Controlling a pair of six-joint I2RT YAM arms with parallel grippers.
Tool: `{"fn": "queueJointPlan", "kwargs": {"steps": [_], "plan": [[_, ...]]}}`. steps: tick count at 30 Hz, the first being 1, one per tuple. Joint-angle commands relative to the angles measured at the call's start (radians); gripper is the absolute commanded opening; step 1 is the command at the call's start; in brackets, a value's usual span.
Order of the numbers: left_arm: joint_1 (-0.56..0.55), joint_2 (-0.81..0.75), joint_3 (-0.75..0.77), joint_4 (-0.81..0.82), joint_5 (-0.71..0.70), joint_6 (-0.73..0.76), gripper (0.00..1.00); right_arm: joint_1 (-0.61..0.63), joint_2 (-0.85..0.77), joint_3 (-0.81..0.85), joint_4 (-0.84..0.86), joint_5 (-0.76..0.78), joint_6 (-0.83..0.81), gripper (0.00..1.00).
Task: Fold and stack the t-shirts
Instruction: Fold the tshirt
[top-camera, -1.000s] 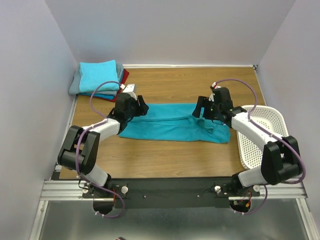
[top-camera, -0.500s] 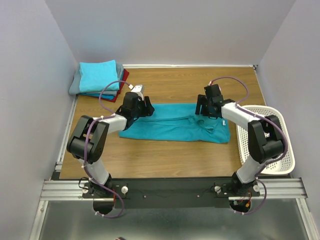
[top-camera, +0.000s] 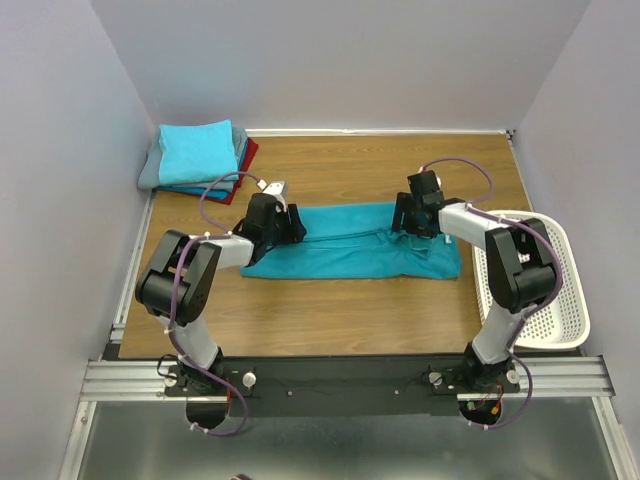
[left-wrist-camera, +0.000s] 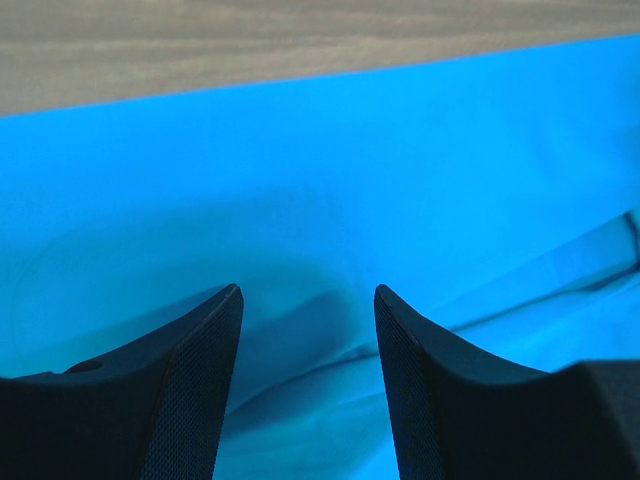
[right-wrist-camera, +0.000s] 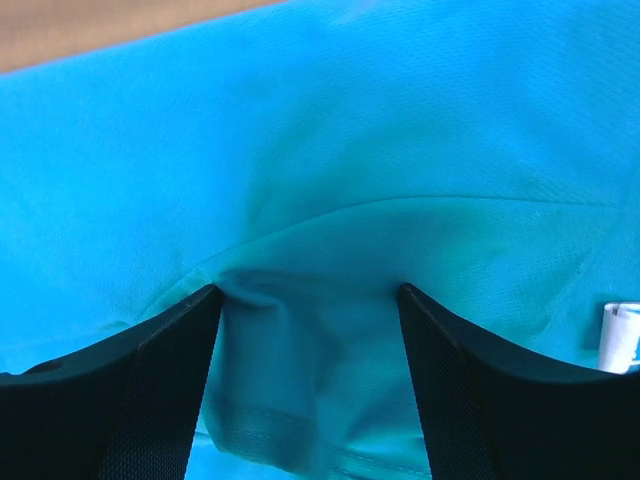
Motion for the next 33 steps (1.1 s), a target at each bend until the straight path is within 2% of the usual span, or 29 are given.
{"fn": "queueJointPlan", "kwargs": {"steps": [1,11,21,27,33], "plan": [[-0.017,-0.049,-0.045,-0.010,-0.022,-0.003,0.63,-0.036,0.108,0.028,-0.015,-0.058,-0.005,0.79],[-0.073,-0.175,-0.209,0.018,-0.059,-0.090,0.63,-0.063,0.302,0.279,-0.035,-0.127,-0.074,0.80],[-0.199,-0.423,-0.398,0.081,-0.085,-0.275,0.63,-0.061,0.438,0.514,-0.101,-0.191,-0.157,0.84],[-0.227,-0.601,-0.449,0.046,-0.104,-0.291,0.63,-0.063,0.401,0.599,-0.130,-0.203,-0.212,0.88],[-0.227,-0.621,-0.394,-0.065,-0.130,-0.207,0.63,-0.060,0.222,0.570,-0.144,-0.211,-0.209,0.89]]}}
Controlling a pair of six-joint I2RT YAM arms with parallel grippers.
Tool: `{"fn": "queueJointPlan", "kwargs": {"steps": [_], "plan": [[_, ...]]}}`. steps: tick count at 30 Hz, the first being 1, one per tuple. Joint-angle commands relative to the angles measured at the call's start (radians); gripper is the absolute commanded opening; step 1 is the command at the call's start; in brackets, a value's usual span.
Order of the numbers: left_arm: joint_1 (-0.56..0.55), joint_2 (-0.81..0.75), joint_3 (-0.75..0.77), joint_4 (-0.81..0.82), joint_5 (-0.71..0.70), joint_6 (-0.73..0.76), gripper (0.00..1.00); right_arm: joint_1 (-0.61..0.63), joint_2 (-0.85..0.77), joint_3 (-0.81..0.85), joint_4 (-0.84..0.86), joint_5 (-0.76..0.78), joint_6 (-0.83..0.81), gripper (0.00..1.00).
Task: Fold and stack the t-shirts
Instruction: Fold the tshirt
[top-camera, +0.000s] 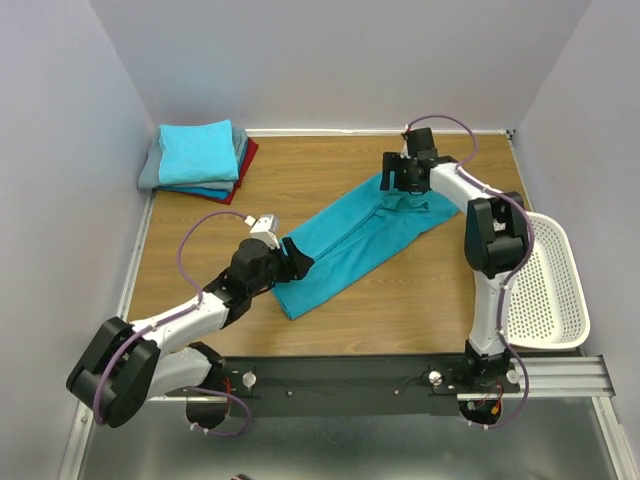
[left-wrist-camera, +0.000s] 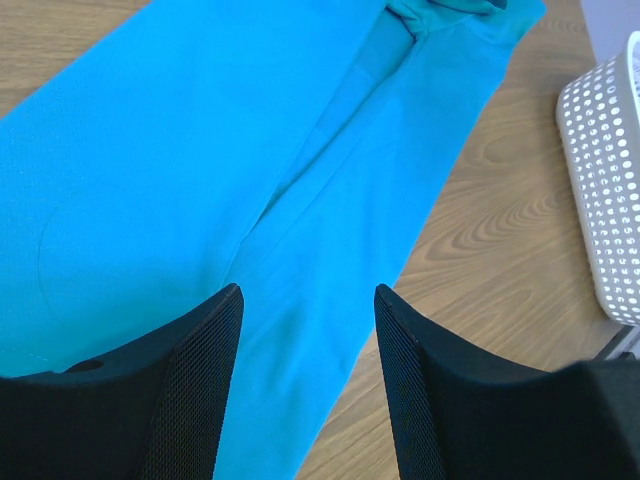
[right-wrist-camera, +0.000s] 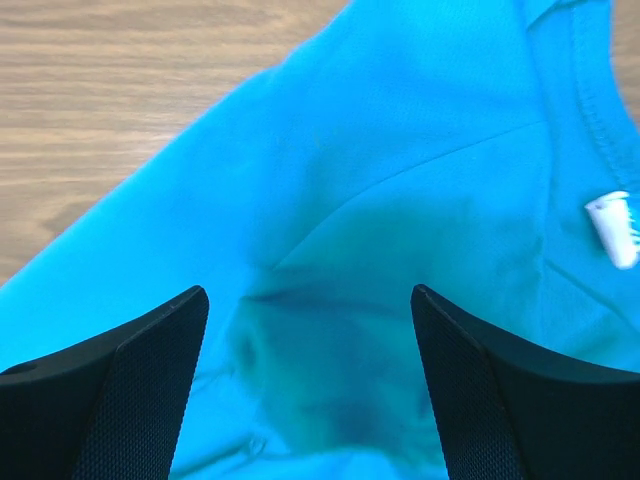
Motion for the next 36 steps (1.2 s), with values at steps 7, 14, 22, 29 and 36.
{"fn": "queueJointPlan", "kwargs": {"steps": [7,14,22,29,36], "plan": [[-0.005,0.036,-0.012,0.006,-0.071,0.083,0.63,0.005,-0.323,-0.229,-0.036,-0.081,0.038,0.90],[-0.005,0.114,-0.036,0.092,-0.014,0.083,0.63,0.005,-0.313,-0.362,-0.027,-0.051,0.077,0.89],[-0.028,0.243,-0.019,0.134,-0.036,0.099,0.63,0.003,-0.201,-0.324,0.009,0.000,0.100,0.90],[-0.114,0.269,-0.059,0.164,-0.046,0.042,0.63,0.005,-0.055,-0.220,0.007,0.015,0.112,0.90],[-0.270,0.346,-0.061,0.287,0.015,-0.082,0.63,0.003,0.060,-0.112,0.004,-0.024,0.111,0.90]]}}
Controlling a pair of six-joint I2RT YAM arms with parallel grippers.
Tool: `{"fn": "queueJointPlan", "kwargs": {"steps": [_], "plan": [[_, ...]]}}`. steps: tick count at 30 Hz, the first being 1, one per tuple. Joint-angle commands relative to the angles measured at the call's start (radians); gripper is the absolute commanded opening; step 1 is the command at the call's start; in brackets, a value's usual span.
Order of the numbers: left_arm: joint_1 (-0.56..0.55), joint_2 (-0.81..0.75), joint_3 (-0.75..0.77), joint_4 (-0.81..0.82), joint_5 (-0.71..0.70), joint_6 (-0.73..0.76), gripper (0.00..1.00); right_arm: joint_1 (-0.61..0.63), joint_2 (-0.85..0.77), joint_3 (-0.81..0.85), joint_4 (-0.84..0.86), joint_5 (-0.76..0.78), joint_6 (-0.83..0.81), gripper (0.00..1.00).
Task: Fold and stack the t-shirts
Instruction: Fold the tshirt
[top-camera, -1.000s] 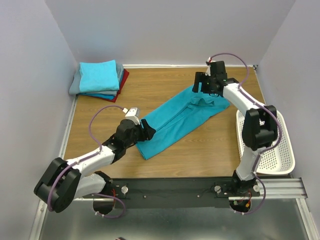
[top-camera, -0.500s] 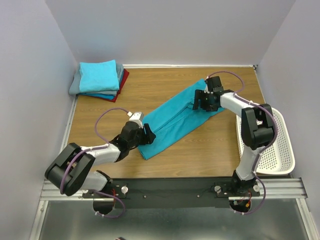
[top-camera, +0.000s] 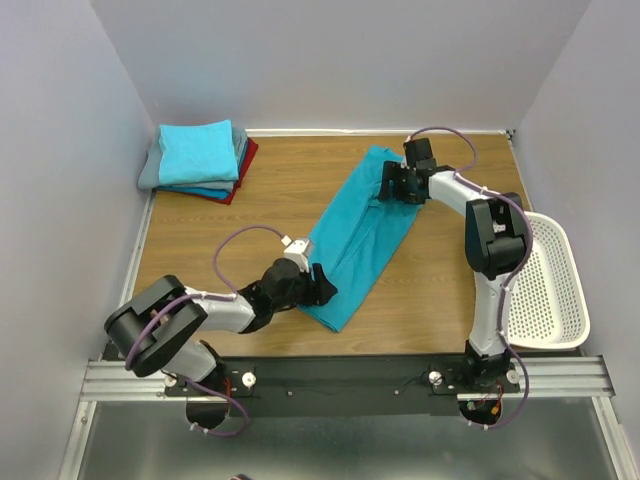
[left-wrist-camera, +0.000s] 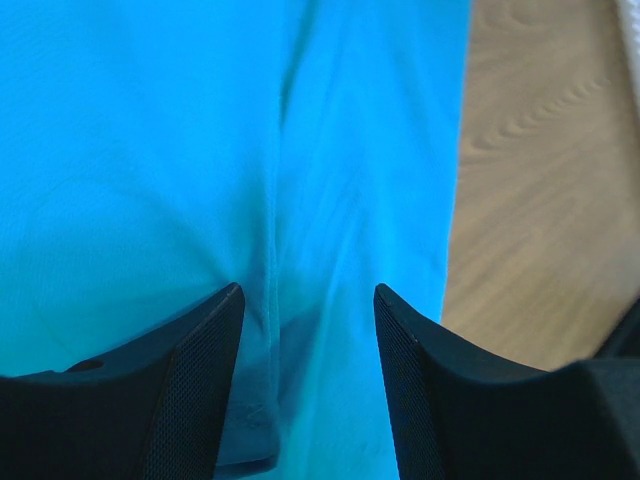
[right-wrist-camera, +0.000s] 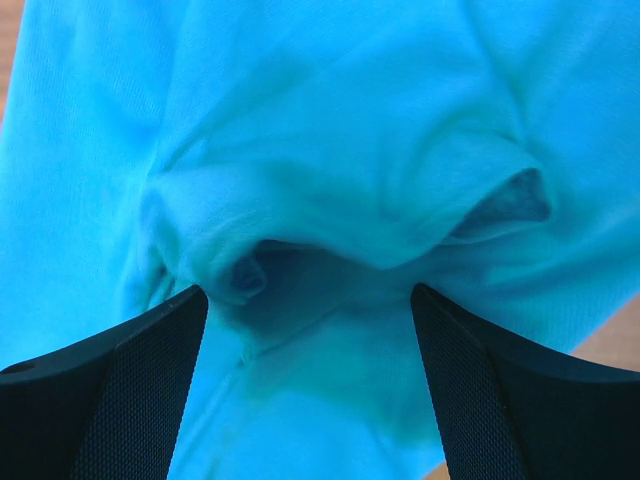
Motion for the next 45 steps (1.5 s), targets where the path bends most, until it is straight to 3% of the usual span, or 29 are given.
{"fn": "queueJointPlan", "kwargs": {"steps": [1,4,13,17,20,29,32,37,40,45], "plan": [[-0.079,0.068,-0.024,0.077,0.066,-0.114,0.63,0.005,0.115,0.029,-0.041,-0.024,0.015,0.90],[-0.138,0.120,-0.006,0.207,0.116,-0.179,0.63,0.005,0.156,0.104,-0.056,-0.067,0.011,0.90],[-0.264,0.330,0.129,0.399,0.204,-0.268,0.63,0.021,0.282,0.277,-0.142,-0.148,-0.010,0.89],[-0.271,0.337,0.128,0.435,0.199,-0.280,0.63,0.028,0.278,0.284,-0.150,-0.161,-0.025,0.89],[-0.271,0.283,0.137,0.372,0.170,-0.245,0.63,0.031,0.215,0.251,-0.150,-0.170,-0.041,0.89],[-0.268,0.038,0.198,0.033,0.012,-0.101,0.63,0.034,-0.216,-0.005,-0.134,-0.122,-0.028,0.89],[-0.245,-0.037,0.169,-0.056,-0.070,-0.079,0.63,0.050,-0.420,-0.238,-0.104,-0.122,0.016,0.89],[-0.188,-0.138,0.085,-0.152,-0.090,-0.098,0.63,0.087,-0.690,-0.541,-0.103,-0.070,0.094,0.89],[-0.186,-0.188,0.082,-0.253,-0.141,-0.092,0.63,0.107,-0.814,-0.697,-0.103,-0.059,0.152,0.88],[-0.169,-0.215,0.077,-0.335,-0.161,-0.078,0.63,0.145,-0.888,-0.815,-0.149,-0.044,0.226,0.84]]}}
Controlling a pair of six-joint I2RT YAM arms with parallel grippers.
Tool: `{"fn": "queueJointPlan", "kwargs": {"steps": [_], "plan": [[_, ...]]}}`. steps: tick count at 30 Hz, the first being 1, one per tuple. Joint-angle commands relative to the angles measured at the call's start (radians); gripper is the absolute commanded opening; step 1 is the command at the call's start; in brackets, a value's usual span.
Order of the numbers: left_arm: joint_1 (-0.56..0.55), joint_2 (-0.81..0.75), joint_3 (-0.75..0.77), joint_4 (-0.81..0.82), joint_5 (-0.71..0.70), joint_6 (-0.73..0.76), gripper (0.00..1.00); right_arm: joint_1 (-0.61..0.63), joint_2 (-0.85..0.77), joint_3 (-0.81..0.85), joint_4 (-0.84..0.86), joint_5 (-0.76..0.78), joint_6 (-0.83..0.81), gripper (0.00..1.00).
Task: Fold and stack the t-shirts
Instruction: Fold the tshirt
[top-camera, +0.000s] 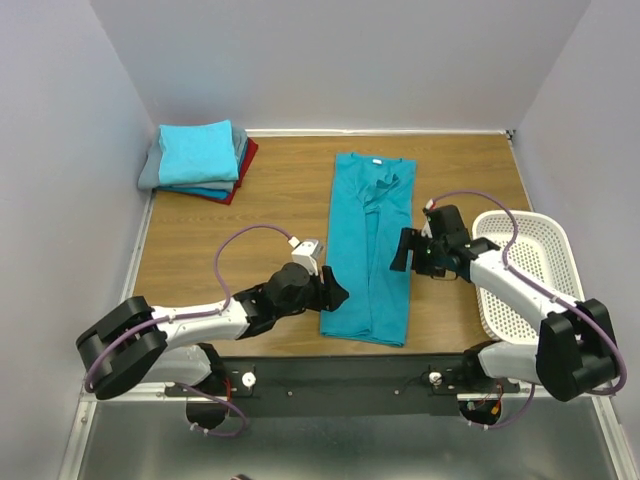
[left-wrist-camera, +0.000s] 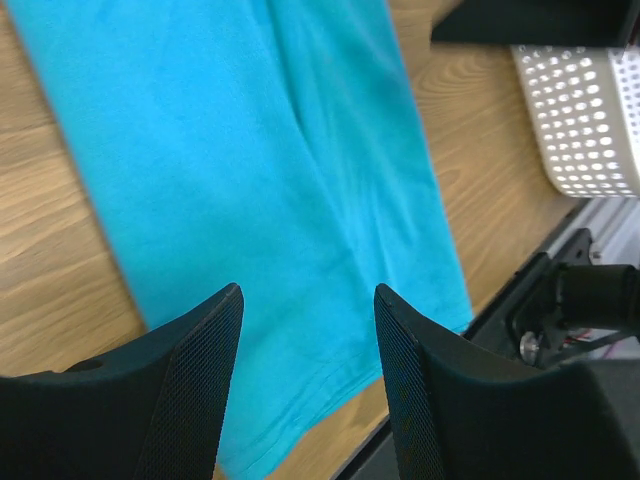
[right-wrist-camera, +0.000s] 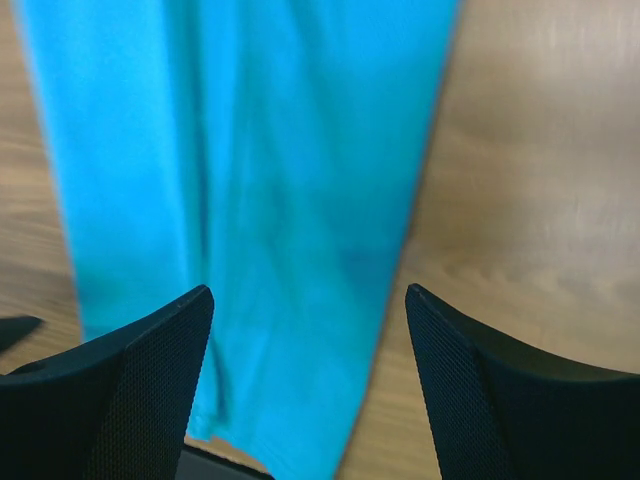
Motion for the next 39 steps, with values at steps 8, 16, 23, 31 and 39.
{"fn": "queueJointPlan", "kwargs": {"steps": [8,16,23,31,39], "plan": [[0.041,-0.011,-0.033,-0.097,-0.020,0.022,0.62,0.073,-0.128,-0.158,-0.122,0.066,0.163,0.80],[0.043,-0.014,-0.038,-0.149,-0.023,0.012,0.61,0.236,-0.134,-0.193,-0.147,0.075,0.307,0.74],[0.058,-0.055,-0.019,-0.266,-0.047,0.051,0.62,0.314,-0.169,-0.213,-0.222,0.127,0.390,0.72],[0.058,-0.100,-0.050,-0.271,-0.001,0.039,0.61,0.401,-0.199,-0.217,-0.297,0.159,0.481,0.68],[0.056,-0.106,-0.072,-0.286,0.020,0.031,0.61,0.453,-0.223,-0.250,-0.325,0.159,0.533,0.58]]}}
